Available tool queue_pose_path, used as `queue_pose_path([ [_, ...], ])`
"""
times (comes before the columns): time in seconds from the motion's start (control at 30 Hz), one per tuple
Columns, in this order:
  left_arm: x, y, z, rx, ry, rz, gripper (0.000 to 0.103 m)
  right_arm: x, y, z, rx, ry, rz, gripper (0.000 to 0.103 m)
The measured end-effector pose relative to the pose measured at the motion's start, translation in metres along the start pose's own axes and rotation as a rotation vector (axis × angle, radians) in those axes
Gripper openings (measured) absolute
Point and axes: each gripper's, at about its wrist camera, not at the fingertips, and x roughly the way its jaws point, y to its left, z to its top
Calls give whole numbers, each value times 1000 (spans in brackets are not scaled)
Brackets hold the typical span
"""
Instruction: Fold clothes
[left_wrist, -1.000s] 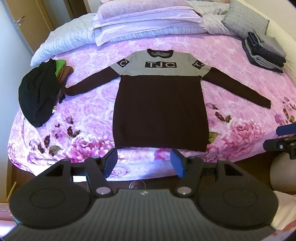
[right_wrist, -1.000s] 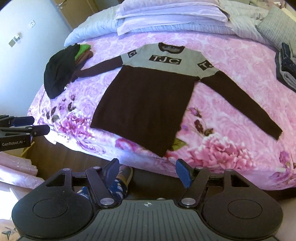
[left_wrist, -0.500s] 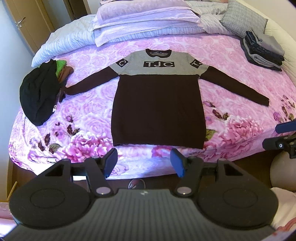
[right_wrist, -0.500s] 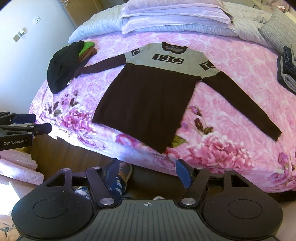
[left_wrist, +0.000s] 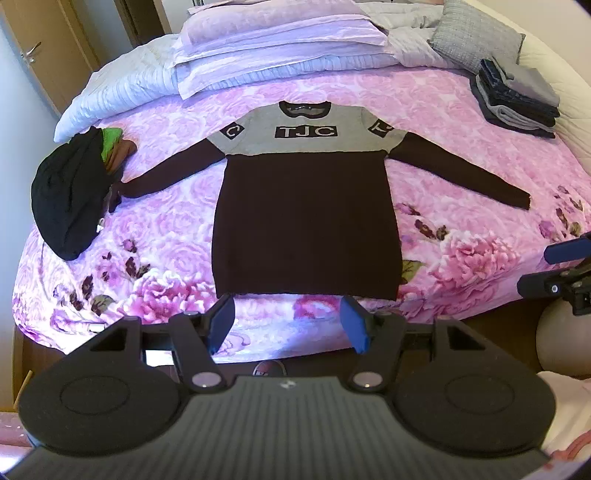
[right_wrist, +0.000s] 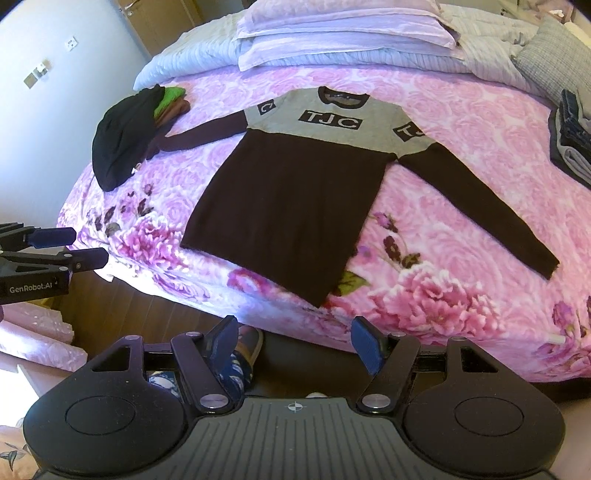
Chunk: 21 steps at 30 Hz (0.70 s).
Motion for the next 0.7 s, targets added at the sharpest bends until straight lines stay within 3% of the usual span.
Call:
queue_pose_path([
  [0.43, 27, 30, 21, -24, 7, -4, 61, 12, -1, 24, 28, -6, -10, 65],
  [0.53, 45, 55, 30, -59, 7, -14, 67, 24, 0, 39, 43, 2, -15, 65],
  [0.7, 91, 122, 49, -181, -4, -44, 68, 54, -4, 76, 96, -2, -66, 65],
])
